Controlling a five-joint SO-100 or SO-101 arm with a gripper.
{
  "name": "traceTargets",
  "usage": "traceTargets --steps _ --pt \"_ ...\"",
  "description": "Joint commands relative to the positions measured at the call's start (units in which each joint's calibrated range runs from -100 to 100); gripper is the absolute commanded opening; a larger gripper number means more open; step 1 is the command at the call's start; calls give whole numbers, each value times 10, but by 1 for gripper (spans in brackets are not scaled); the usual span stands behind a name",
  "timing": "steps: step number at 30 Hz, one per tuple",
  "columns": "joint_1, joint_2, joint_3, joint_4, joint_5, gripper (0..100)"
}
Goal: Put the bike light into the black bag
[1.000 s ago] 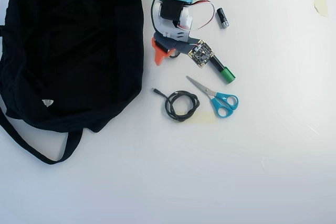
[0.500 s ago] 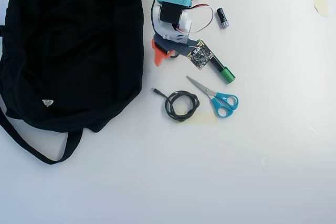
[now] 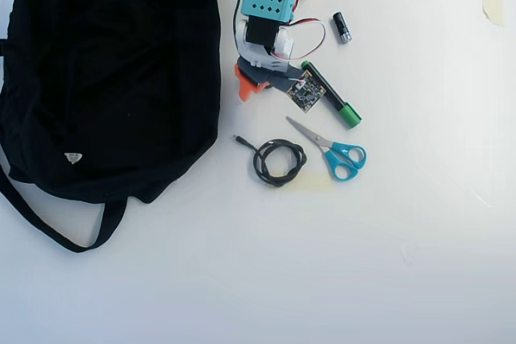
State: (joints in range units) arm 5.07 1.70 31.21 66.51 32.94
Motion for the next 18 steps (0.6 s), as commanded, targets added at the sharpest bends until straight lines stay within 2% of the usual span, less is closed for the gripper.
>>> traceTargets --steps 1,13,15,18 --pt "-5 -2 -5 -17 -2 29" --pt "-5 37 -14 -18 -2 28" --pt "-5 38 -14 -19 -2 26" --pt "-5 38 -14 -22 -2 17"
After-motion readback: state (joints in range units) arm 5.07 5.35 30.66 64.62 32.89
